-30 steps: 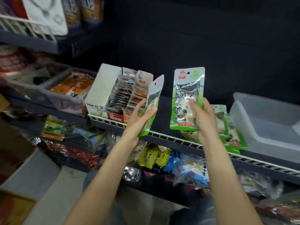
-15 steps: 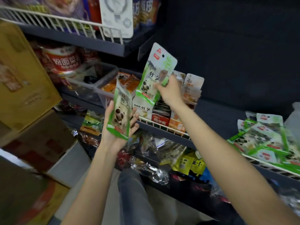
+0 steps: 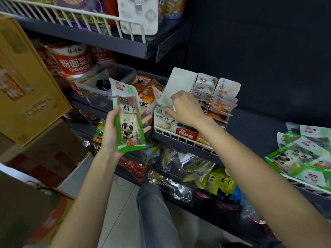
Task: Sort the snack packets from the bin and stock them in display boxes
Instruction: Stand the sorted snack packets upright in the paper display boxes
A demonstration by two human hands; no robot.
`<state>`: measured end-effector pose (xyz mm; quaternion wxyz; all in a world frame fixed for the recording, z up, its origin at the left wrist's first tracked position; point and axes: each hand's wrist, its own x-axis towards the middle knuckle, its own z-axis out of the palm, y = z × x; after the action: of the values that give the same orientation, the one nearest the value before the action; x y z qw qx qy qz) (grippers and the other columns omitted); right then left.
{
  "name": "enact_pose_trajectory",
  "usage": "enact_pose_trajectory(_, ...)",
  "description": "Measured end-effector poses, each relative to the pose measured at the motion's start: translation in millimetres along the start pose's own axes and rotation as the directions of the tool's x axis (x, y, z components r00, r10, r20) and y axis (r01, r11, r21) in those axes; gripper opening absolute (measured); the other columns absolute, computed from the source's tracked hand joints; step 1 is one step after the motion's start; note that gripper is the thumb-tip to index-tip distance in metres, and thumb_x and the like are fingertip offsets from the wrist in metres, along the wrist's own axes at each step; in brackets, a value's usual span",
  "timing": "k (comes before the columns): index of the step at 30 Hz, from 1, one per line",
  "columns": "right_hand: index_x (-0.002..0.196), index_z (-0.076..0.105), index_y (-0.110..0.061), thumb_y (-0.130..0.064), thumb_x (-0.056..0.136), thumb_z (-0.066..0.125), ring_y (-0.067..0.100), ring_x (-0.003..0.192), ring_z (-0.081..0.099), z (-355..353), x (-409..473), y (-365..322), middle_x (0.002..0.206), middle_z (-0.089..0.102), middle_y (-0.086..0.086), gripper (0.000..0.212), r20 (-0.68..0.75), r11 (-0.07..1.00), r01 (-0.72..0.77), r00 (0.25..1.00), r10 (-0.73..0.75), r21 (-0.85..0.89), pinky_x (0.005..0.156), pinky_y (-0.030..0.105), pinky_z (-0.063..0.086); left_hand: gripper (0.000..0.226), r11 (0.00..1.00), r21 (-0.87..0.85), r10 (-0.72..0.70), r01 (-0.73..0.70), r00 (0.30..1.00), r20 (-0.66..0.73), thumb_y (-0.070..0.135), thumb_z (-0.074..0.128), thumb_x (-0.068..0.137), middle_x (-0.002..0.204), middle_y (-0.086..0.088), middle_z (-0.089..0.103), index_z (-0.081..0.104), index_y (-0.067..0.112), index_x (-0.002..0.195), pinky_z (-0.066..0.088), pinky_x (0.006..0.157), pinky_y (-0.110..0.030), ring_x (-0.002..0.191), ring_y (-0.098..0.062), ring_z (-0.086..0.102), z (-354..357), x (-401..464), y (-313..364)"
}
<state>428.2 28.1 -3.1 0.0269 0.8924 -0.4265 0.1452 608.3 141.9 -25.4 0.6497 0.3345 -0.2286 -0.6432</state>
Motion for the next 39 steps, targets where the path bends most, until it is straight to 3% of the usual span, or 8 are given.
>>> enact_pose_trajectory(2, 0.088, 0.061, -0.006, -0.035, 0.09, 0.059, 0.026, 0.105, 0.05, -4, 4, 6, 0.1, 0.064, 0.011, 0.029, -0.024, 0.995, -0.078, 0.997, 0.077, -0.056, 0.085, 0.034, 0.038, 0.072, 0.999, 0.027, 0.028, -0.027, 0.999, -0.034, 0.048, 0.062, 0.072, 0.135, -0.017, 0.054, 0.051, 0.015, 0.135, 0.043, 0.097, -0.055, 0.121, -0.036, 0.054, 0, -1, 5)
enact_pose_trajectory(6, 0.09, 0.064, -0.003, -0.024, 0.089, 0.063, 0.025, 0.083, 0.057, -14, 20, 24, 0.092, 0.064, 0.012, 0.021, -0.054, 0.93, -0.321, 0.941, 0.335, 0.18, 0.062, 0.029, 0.038, 0.048, 0.993, 0.105, 0.061, -0.062, 0.998, 0.009, 0.036, 0.039, 0.089, 0.128, -0.012, 0.06, 0.048, 0.016, 0.132, 0.049, 0.093, -0.052, 0.114, -0.032, 0.06, 13, 7, 12)
enact_pose_trajectory(10, 0.103, 0.069, -0.017, -0.013, 0.088, 0.06, 0.028, 0.094, 0.061, -14, 28, 38, 0.102, 0.068, 0.008, 0.018, -0.035, 0.906, -0.323, 0.938, 0.345, 0.273, 0.063, 0.03, 0.04, 0.019, 0.91, 0.405, 0.118, -0.086, 0.992, -0.054, 0.016, 0.04, 0.099, 0.074, 0.002, 0.073, 0.058, 0.013, 0.096, 0.058, 0.065, -0.029, 0.073, -0.017, 0.069, 34, 29, 11)
enact_pose_trajectory(15, 0.1, 0.071, -0.021, -0.025, 0.089, 0.062, 0.023, 0.087, 0.064, -7, 27, 51, 0.09, 0.07, 0.004, 0.014, -0.024, 0.851, -0.35, 0.921, 0.389, 0.391, 0.07, 0.029, 0.046, 0.011, 0.664, 0.699, 0.257, -0.266, 0.959, 0.122, 0.017, 0.058, 0.093, 0.091, 0.006, 0.072, 0.066, 0.022, 0.09, 0.051, 0.087, -0.035, 0.092, -0.017, 0.066, 37, 69, 9)
enact_pose_trajectory(23, 0.095, 0.072, -0.018, -0.021, 0.092, 0.057, 0.021, 0.083, 0.062, -14, 26, 56, 0.084, 0.069, 0.003, 0.016, -0.058, 0.848, -0.308, 0.929, 0.367, 0.432, 0.074, 0.031, 0.049, 0.016, 0.683, 0.658, 0.236, -0.316, 0.949, 0.211, 0.007, 0.067, 0.083, 0.076, 0.007, 0.069, 0.063, 0.016, 0.07, 0.052, 0.078, -0.03, 0.077, -0.009, 0.065, 43, 102, 7)
enact_pose_trajectory(29, 0.077, 0.065, -0.029, -0.02, 0.09, 0.058, 0.017, 0.064, 0.062, -16, 27, 57, 0.065, 0.067, -0.001, 0.017, -0.073, 0.799, -0.301, 0.917, 0.393, 0.52, 0.072, 0.037, 0.055, 0.025, 0.342, 0.795, 0.15, -0.501, 0.864, 0.48, 0.005, 0.072, 0.079, 0.096, 0.023, 0.069, 0.07, 0.026, 0.092, 0.051, 0.086, -0.023, 0.099, 0.0, 0.064, 30, 103, 10)
enact_pose_trajectory(34, 0.084, 0.069, -0.025, -0.024, 0.09, 0.06, 0.014, 0.067, 0.067, -18, 27, 51, 0.068, 0.071, -0.001, 0.01, -0.071, 0.771, -0.301, 0.911, 0.406, 0.561, 0.076, 0.036, 0.055, 0.029, -0.169, 0.86, 0.119, -0.482, 0.856, 0.503, 0.023, 0.077, 0.077, 0.109, 0.007, 0.061, 0.071, 0.019, 0.106, 0.038, 0.099, -0.043, 0.113, -0.022, 0.049, 6, 105, 4)
enact_pose_trajectory(39, 0.102, 0.071, -0.021, -0.029, 0.094, 0.055, 0.014, 0.08, 0.068, -18, 16, 36, 0.084, 0.073, -0.002, 0.019, -0.16, 0.871, -0.267, 0.92, 0.358, 0.413, 0.078, 0.028, 0.05, 0.028, -0.271, 0.816, 0.317, -0.51, 0.753, 0.577, 0.024, 0.075, 0.079, 0.108, 0.005, 0.065, 0.07, 0.015, 0.105, 0.028, 0.089, -0.038, 0.109, -0.024, 0.05, 8, 94, 5)
